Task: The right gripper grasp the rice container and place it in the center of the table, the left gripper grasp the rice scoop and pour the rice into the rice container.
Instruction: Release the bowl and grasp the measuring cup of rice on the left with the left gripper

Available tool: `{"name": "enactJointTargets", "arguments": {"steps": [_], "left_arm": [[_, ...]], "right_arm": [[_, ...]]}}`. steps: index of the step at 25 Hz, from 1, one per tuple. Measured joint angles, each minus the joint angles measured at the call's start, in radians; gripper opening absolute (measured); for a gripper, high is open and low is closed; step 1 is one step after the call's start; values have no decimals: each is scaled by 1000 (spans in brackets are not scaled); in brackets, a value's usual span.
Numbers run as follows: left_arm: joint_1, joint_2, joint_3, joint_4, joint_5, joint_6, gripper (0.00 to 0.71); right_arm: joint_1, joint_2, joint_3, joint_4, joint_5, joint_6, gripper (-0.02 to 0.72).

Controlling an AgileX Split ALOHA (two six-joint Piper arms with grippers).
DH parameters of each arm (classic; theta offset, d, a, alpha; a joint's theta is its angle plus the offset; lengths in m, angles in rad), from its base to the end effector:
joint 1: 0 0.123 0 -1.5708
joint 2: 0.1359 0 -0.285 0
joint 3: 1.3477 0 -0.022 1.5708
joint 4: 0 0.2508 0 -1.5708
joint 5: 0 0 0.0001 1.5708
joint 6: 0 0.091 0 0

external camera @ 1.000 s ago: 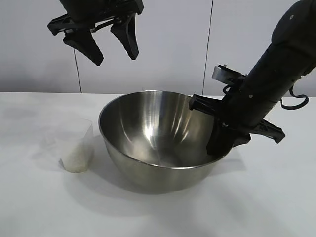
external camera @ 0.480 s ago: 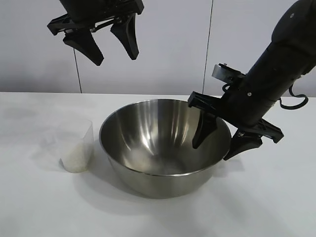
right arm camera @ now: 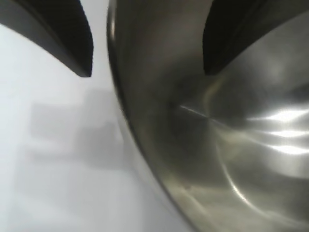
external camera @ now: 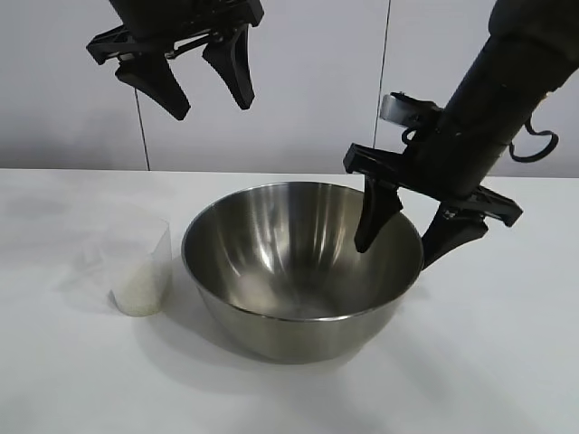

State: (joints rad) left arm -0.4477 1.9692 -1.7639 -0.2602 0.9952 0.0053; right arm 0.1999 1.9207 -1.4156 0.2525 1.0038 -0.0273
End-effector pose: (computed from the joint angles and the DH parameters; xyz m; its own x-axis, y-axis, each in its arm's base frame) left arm 0.3856 -0.2070 0.2814 -0.8653 0.2659 -0.4249 0.3956 0.8828 -0.2532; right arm 0.3741 0.0954 0.2056 -0.9862 -0.0899 -0.1392 -0.1199 0.9670 0.2246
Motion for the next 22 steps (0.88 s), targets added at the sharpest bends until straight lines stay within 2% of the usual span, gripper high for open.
{"name": "enactJointTargets", "arguments": {"steps": [3,8,12,22], "left_arm": [[0,0,0,0,0,0,532],[0,0,0,0,0,0,532],[0,0,0,0,0,0,532],[0,0,0,0,0,0,532]], "right_arm": [[-37,-21,-49,2,42,0,452],[-113,-92,-109,52,96,-2,452],[-126,-153,-110,73,134,-16,452],[-126,-261,-111,70,143,-25,452]]}}
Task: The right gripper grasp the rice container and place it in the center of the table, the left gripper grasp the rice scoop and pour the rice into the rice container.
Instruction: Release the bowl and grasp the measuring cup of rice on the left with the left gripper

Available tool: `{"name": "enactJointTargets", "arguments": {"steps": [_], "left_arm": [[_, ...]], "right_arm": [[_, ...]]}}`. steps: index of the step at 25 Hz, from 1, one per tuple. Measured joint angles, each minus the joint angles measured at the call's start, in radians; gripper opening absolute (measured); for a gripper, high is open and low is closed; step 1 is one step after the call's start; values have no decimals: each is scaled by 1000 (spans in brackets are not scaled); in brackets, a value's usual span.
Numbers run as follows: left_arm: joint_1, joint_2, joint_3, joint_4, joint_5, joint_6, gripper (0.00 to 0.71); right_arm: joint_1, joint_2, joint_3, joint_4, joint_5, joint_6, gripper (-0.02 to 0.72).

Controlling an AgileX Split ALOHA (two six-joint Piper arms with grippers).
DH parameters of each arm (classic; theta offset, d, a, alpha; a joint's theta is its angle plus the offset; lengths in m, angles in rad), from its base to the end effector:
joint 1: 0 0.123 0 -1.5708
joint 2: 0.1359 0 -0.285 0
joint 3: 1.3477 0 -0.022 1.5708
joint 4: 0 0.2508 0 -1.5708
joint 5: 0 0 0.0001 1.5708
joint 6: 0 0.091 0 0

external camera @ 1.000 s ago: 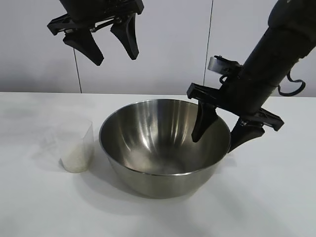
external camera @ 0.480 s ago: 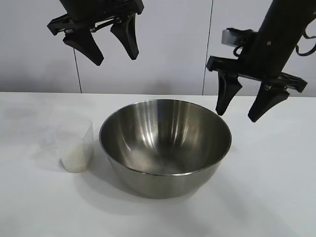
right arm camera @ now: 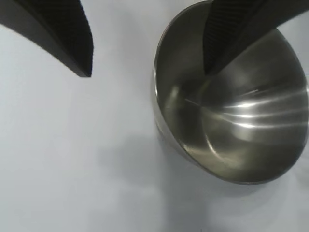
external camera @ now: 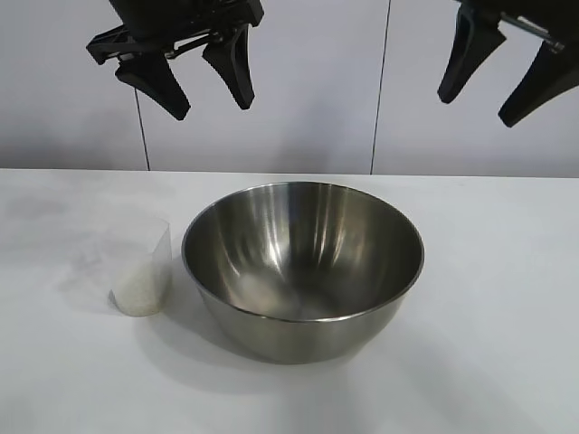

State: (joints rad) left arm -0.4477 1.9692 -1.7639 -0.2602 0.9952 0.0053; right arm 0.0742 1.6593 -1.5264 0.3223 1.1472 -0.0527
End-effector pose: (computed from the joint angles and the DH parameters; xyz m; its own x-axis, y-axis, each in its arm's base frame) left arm 0.3856 -0.2070 0.2814 -0.8653 0.2659 -0.4249 0.3956 0.8828 -0.2532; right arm 0.3457 0.0521 0.3310 -0.9313 0.0110 -0.3640 -0.1051 0.9489 0.2977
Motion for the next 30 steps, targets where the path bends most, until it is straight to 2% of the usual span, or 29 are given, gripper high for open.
{"name": "enactJointTargets", "arguments": {"steps": [30], "left_arm": [[3,0,0,0,-16,0,532]], "right_arm": [[0,0,0,0,-36,0,452]]}}
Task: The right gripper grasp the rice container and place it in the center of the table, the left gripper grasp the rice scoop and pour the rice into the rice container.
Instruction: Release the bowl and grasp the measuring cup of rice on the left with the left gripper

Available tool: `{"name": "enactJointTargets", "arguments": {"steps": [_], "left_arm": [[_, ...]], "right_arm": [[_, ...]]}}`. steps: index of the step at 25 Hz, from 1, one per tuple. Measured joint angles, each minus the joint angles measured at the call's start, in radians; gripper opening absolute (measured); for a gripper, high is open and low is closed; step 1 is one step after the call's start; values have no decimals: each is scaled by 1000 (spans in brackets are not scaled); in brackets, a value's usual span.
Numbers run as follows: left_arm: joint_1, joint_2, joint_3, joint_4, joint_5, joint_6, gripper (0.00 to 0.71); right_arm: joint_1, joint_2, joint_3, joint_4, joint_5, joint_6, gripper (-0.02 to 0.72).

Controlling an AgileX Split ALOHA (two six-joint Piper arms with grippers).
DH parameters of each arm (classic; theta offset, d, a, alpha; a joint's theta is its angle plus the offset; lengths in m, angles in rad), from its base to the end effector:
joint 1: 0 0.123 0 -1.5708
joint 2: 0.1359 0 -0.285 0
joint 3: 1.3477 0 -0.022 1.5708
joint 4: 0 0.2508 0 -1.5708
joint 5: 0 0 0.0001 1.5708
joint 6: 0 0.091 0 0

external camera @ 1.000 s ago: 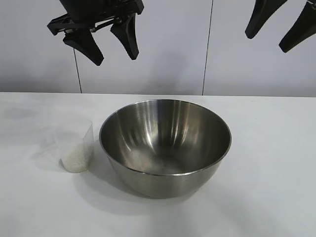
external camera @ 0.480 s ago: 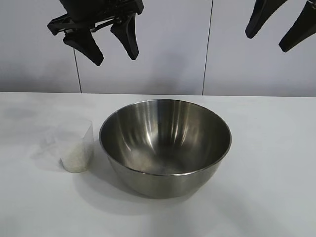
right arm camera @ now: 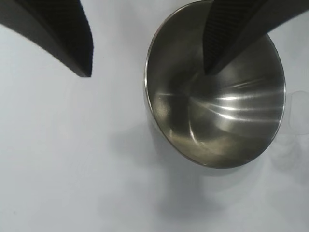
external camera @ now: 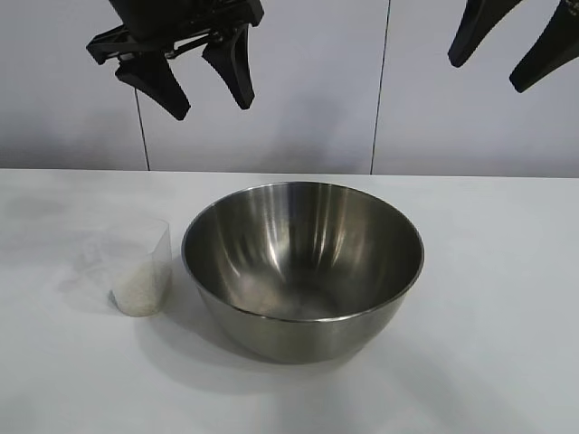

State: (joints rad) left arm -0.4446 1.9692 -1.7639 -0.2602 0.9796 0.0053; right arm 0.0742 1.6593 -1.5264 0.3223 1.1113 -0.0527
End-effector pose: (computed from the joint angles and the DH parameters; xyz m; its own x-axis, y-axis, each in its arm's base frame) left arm 0.3875 -0.2061 0.2820 -0.8612 0.2571 -0.4384 0.3928 0.8841 -0.2532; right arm 0.3488 0.0518 0.3322 -0.9182 0.0223 -0.3954 -0.1044 0.9495 0.2960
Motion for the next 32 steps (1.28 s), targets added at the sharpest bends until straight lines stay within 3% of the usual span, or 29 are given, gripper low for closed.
{"name": "enactJointTargets", "arguments": {"steps": [6,12,15,21,26,32], "left_arm": [[44,-50,0,63,15,6,534],[86,-218,1,218,44,24,533],[86,-327,46,260,-1,26,533],[86,-586,397,260,-349,27,533],[86,-782,768,254,-722,25,533],[86,-889,1191,252,-1184,24,533]], "right_arm": [[0,0,0,0,-2,0,452],[0,0,0,0,-4,0,452],[0,0,0,0,-5,0,452],[0,0,0,-1,-7,0,452],[0,0,0,-1,-8,0,452],[0,0,0,-1,-9,0,452]]}}
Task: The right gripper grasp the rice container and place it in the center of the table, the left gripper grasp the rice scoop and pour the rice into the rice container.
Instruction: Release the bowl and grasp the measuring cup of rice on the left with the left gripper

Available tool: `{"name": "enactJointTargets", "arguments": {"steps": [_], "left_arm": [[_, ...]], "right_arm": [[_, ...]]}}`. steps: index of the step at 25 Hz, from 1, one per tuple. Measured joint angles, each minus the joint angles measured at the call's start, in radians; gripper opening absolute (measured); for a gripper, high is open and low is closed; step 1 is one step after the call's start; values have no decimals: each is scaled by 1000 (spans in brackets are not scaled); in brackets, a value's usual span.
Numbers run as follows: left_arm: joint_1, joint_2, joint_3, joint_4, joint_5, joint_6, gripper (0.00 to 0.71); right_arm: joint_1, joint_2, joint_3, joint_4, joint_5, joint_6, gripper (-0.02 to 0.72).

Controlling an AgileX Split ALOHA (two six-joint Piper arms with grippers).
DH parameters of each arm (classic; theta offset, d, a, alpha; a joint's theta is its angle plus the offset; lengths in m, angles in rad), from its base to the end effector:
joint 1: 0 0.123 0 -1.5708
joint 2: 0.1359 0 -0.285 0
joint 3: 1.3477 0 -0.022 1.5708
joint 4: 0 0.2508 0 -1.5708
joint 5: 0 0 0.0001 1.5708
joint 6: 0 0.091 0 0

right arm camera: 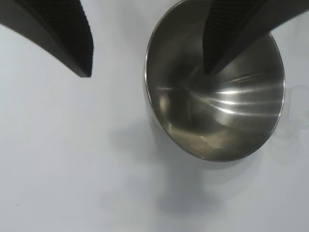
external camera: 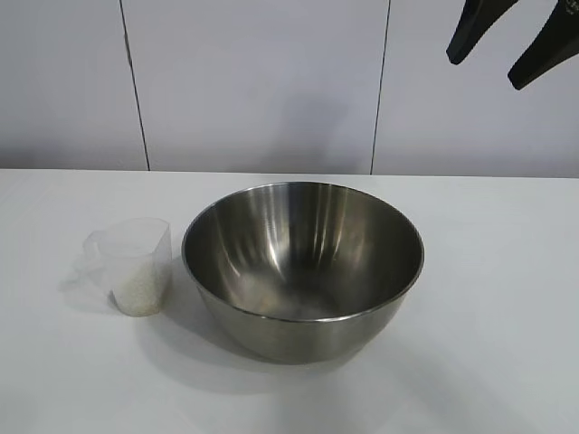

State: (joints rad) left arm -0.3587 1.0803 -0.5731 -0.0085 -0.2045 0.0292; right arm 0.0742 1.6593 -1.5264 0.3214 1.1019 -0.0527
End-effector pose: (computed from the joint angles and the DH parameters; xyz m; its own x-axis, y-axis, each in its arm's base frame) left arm 0.2134 -0.0799 0.2885 -0.1929 0.0946 -0.9766 0.3536 0.9352 0.0208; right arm 0.3496 0.0517 0.3325 -0.9146 0.0248 -0.4036 -0.1043 0.9499 0.2947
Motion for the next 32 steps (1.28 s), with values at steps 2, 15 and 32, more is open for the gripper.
{"name": "enactJointTargets", "arguments": {"steps": [2,15,32], "left_arm": [[0,1,93,0,-140,0,533],[0,273,369,-1,-663,0,533],[0,784,414,-44,-936,27,533]], "right_arm": [[0,0,0,-1,0,0,452],[0,0,0,-12,-1,0,452],[0,0,0,-15,-11,0,452]]}}
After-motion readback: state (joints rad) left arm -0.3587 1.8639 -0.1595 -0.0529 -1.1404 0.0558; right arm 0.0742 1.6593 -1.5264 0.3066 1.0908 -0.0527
